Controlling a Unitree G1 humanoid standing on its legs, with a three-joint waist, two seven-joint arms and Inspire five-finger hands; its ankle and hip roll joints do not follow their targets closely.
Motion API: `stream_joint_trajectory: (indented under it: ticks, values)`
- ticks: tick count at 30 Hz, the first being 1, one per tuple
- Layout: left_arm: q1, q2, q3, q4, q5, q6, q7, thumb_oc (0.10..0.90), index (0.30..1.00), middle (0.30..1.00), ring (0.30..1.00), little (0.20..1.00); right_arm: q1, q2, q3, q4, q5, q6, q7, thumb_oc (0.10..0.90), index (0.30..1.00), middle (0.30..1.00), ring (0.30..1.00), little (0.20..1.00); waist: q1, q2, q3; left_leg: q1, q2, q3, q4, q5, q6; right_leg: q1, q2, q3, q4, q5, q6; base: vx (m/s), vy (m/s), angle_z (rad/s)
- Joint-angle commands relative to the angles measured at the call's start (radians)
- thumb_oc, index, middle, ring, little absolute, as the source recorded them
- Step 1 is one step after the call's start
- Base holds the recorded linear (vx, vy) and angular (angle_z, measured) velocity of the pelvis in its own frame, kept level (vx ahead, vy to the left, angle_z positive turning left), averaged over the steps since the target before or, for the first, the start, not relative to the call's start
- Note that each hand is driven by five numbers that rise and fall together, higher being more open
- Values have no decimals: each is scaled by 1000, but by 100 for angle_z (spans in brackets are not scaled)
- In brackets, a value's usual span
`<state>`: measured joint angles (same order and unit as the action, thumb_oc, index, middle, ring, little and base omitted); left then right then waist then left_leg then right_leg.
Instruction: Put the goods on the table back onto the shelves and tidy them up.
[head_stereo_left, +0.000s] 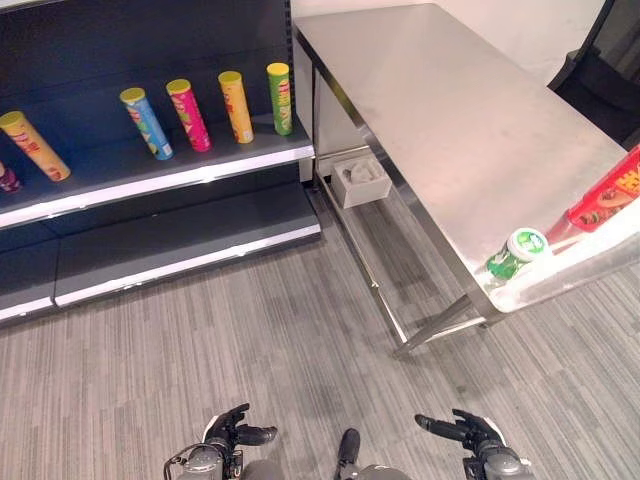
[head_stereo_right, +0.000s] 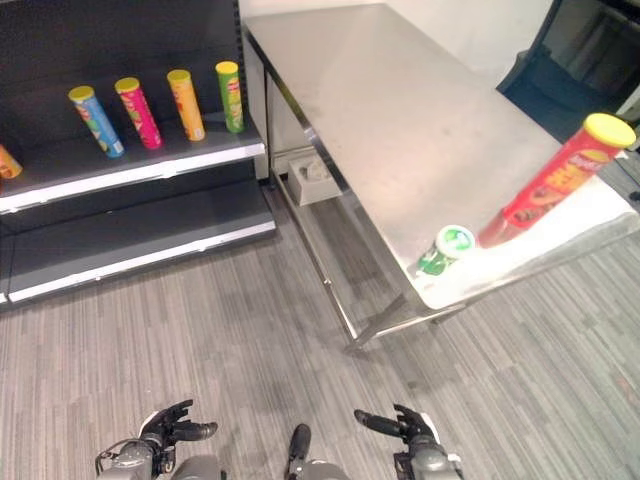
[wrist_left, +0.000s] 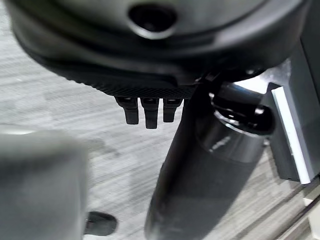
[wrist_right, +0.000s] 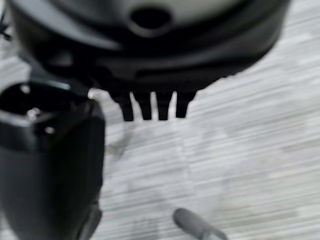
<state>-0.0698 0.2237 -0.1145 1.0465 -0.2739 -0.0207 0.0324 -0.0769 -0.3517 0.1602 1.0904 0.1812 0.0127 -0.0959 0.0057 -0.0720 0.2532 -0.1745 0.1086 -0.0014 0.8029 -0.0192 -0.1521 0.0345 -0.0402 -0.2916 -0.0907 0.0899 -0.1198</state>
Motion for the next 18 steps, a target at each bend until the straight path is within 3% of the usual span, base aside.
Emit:
stream_joint_trajectory:
  ticks: [1,2,3,4,6,9,18]
  values:
    - [-12,53,-52,-17,-17,-31,16,800,900,900,900,900,34,-46,-18,18,29,-11,-22,800,900,900,900,900,19,27,22,23,-5,63,-444,-22,72,-8,-76,-12,3,-35,222,135,92,-2]
    - [-7,52,-53,-17,-17,-31,14,800,900,900,900,900,34,-46,-12,23,23,-10,-23,800,900,900,900,900,33,34,18,15,-26,51,-545,-2,72,-5,-71,-3,3,-37,228,134,92,-1]
    - [-7,52,-53,-17,-17,-31,14,800,900,900,900,900,34,-45,-12,23,23,-10,-23,800,900,900,900,900,32,32,15,15,-29,51,-552,4,73,-8,-74,-4,3,-36,229,106,133,-16]
    - [-3,49,-50,-2,-13,-31,14,800,900,900,900,900,31,-46,-9,38,14,-10,-27,800,900,900,900,900,60,56,11,-4,-51,4,-693,77,60,11,-52,11,3,-47,233,105,120,-35]
    - [5,40,-42,30,-15,-34,12,800,900,900,900,900,28,-38,-6,59,6,-11,-24,800,900,900,900,900,65,69,1,40,-53,-19,-764,86,59,28,-41,21,3,-57,239,145,126,-66]
    - [22,30,-37,80,19,-31,1,800,900,900,900,900,43,-24,-30,79,12,-11,-26,800,900,900,900,900,49,79,-41,141,-53,0,-872,95,66,39,-45,31,3,-60,248,141,149,-92]
    - [41,57,5,118,35,-32,14,800,900,900,900,900,67,-7,-104,110,30,-9,-64,800,900,900,900,900,34,56,-62,215,-59,68,-890,51,84,46,-69,79,3,-41,270,57,98,-30]
